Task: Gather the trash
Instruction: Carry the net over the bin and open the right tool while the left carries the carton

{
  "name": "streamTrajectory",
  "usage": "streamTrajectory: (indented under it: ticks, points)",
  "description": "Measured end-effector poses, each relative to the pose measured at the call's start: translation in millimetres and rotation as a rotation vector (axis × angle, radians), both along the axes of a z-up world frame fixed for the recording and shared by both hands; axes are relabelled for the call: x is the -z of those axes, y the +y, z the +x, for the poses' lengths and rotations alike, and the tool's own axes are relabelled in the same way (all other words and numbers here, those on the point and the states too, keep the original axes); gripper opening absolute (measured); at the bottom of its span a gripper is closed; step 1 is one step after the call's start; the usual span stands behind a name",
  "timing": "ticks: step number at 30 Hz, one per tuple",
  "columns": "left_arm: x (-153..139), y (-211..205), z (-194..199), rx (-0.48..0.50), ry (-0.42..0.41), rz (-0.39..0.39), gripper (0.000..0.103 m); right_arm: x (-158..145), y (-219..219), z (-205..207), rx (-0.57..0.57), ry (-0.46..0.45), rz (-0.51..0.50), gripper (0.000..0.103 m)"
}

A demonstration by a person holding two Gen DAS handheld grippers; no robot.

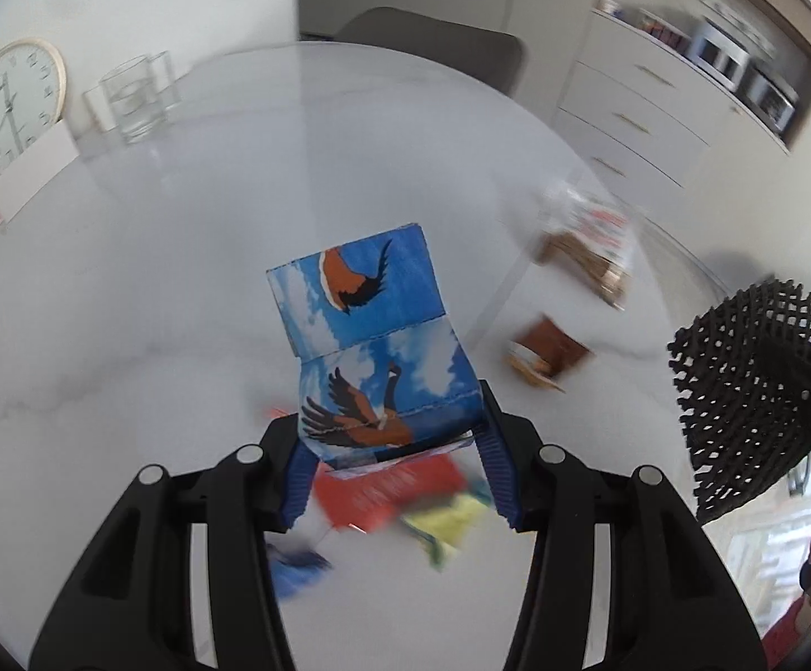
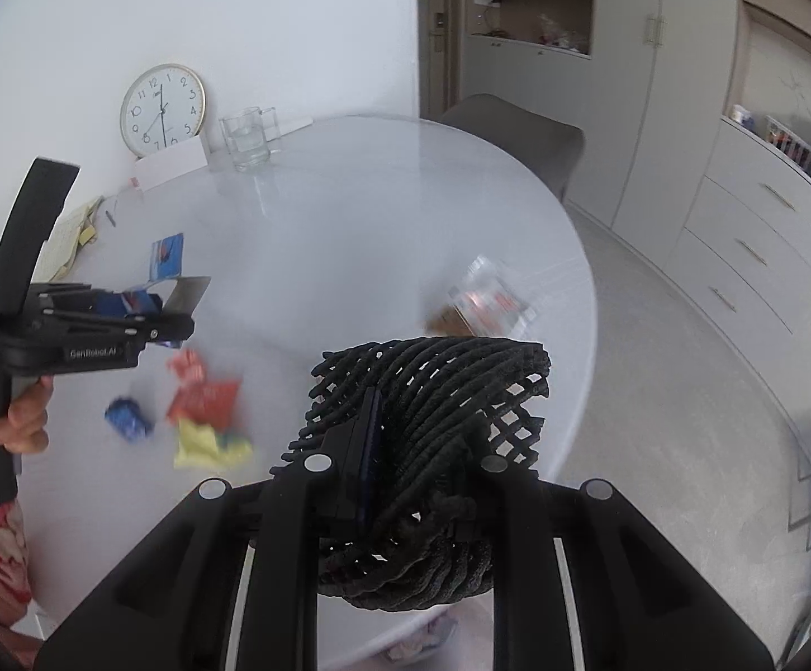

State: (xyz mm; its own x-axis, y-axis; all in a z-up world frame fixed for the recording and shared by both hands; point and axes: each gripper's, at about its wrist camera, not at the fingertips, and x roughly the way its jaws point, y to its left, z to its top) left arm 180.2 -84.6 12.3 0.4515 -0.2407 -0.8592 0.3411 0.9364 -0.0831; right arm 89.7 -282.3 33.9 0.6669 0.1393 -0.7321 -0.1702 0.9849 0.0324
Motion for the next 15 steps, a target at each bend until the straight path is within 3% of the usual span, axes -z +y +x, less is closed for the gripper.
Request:
streamTrajectory:
  ticks: [7,15]
  points:
    - [-7.1,-60.3,-88.4,0.147,-0.034,0.011,0.049,35.2,-40.5,-78.9,0.069,0.029,-0.007,0.019]
    - [20.9,-109.1,-173.2,0.265,0.008,0.008,0.050,88.3,-76.7,-121.7,0.135,0.086,0.026,0.018]
